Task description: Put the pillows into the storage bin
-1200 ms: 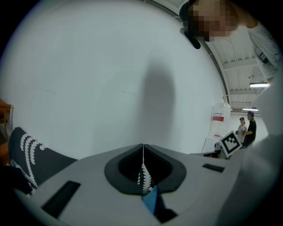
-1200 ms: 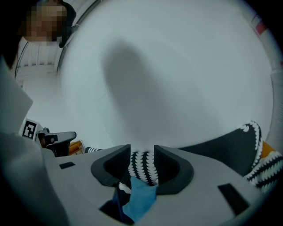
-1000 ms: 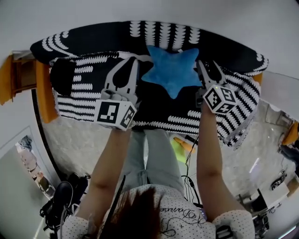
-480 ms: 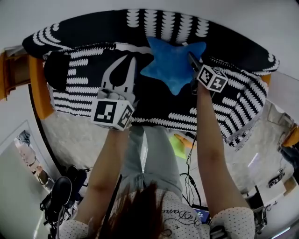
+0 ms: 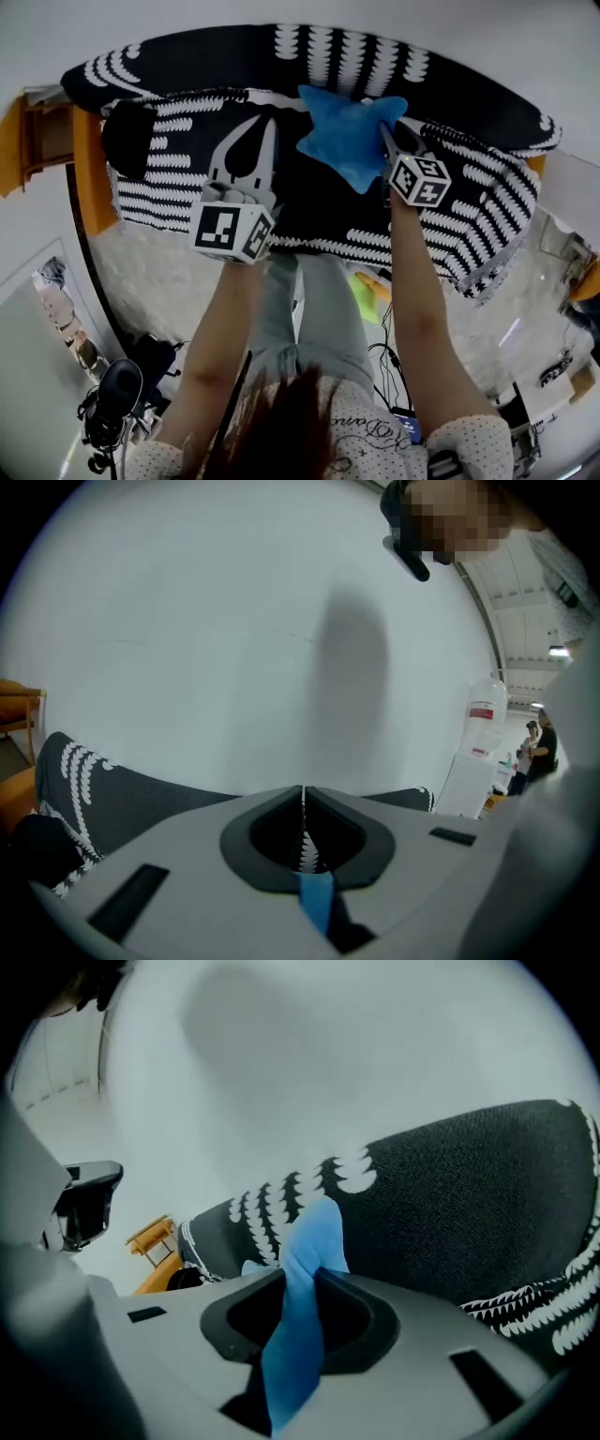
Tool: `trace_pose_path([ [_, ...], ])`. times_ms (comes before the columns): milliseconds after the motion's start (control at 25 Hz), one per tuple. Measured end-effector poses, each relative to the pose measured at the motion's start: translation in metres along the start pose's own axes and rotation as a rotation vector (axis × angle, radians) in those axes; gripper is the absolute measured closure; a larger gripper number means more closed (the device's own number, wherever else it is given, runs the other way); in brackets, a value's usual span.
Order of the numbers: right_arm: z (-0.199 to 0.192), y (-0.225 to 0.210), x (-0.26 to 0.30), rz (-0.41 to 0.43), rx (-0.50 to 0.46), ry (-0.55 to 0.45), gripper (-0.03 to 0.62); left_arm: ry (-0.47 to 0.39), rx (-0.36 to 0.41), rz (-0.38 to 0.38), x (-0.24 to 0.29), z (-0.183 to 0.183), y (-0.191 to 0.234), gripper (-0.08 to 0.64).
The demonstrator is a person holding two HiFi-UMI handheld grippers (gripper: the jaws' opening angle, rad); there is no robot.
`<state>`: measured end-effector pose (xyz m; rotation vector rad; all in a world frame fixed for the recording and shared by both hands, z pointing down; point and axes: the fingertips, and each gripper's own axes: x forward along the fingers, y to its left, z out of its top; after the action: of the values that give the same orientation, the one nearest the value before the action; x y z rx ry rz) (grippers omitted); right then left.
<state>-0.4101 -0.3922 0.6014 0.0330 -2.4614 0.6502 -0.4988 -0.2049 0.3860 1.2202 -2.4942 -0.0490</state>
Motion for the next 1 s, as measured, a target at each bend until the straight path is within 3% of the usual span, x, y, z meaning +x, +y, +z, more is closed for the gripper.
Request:
trace_pose_path([
  [280,0.02,0.079,-0.067,0.07,-0.108,-0.085,0.511,-0.032,0.0,0.016,-0.04,0.028,0.005,0.555],
  [480,0.075,0.111,-0.131,0.087,-0.166,-0.155,0.515,-0.065,0.021,0.026,-0.069,0.061,0.002,0.555],
  [680,0.139,0.152,-0.177,0.12,-0.317,-0.23,0.517,-0.109,0.061,0.01,-0.088,0.097,-0.005,0.555],
  [1000,0.199,0.212,-0.243,0.123,-0.389,-0.381,0.517,-0.15,0.114,-0.008,-0.142,0.141,-0.013,0.555],
])
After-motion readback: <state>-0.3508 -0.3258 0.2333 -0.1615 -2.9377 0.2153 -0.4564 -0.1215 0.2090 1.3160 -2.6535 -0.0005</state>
